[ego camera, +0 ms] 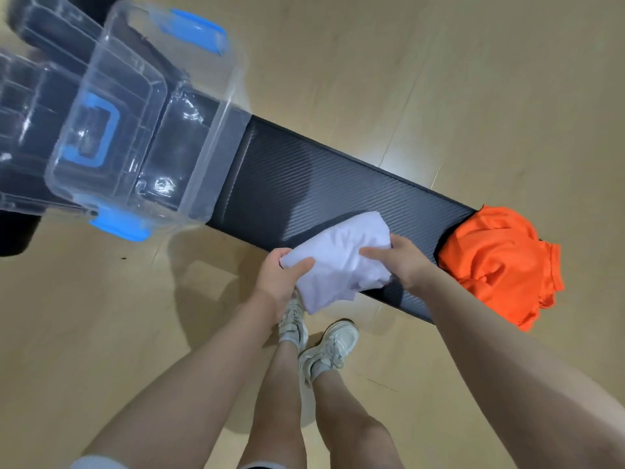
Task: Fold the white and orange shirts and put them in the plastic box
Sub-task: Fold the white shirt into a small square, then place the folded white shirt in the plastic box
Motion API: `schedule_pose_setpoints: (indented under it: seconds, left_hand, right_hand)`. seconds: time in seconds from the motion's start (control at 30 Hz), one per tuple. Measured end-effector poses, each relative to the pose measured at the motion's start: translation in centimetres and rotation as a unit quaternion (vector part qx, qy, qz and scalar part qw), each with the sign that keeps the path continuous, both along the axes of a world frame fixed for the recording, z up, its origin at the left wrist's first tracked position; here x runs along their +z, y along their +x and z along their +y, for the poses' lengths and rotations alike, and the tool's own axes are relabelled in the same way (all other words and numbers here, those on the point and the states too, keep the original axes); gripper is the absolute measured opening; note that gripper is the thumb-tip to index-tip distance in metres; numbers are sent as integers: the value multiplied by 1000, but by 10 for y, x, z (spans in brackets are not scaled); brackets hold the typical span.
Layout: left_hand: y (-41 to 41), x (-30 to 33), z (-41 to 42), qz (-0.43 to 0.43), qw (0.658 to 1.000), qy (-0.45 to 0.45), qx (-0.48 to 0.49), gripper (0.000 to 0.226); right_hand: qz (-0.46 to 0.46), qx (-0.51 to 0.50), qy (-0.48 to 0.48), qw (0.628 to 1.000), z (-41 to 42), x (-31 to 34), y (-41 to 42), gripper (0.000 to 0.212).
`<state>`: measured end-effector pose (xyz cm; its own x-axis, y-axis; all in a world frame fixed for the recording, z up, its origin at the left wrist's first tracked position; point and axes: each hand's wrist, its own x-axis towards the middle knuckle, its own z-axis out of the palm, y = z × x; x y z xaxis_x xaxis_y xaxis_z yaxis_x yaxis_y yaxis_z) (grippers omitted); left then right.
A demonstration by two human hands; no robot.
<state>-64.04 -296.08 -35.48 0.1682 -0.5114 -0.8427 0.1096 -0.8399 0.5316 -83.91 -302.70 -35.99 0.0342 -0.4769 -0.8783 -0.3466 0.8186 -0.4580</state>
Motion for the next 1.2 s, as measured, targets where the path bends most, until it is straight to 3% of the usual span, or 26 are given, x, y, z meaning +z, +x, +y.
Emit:
schedule_pose_setpoints:
  seconds: [0.2, 0.4, 0.5, 0.6, 0.7, 0.83, 0.97, 1.1, 1.2]
  left_hand:
    - [38, 93, 7, 25, 992, -72, 98, 25]
    - [106, 156, -12, -33, 970, -126, 207, 27]
    - [144, 159, -32, -51, 959, -144, 240, 30]
    - [177, 150, -59, 5, 938, -128, 323, 28]
    - [202, 121, -87, 89, 908, -95, 399, 24]
    - [215, 68, -113, 124, 894, -34, 430, 40]
    - [222, 21, -130, 58, 887, 48, 455, 43]
    - [215, 8, -139, -24, 906, 126, 403, 41]
    - [205, 21, -132, -67, 935, 110, 330, 41]
  right_hand:
    - [-66, 74, -54, 994, -34, 96, 43, 9]
    - [-85, 112, -144, 980, -70, 163, 139, 33]
    - [-77, 124, -174, 974, -91, 171, 187, 29]
    - [-53, 122, -195, 972, -121, 168, 228, 26]
    - [-7, 152, -210, 966, -153, 147, 265, 9]
    - [109, 234, -233, 938, -187, 92, 303, 8]
    - [174, 301, -189, 918, -198, 41, 324, 4]
    - [226, 317, -200, 899, -194, 14, 327, 35]
    - [227, 314, -240, 890, -189, 27, 319, 47]
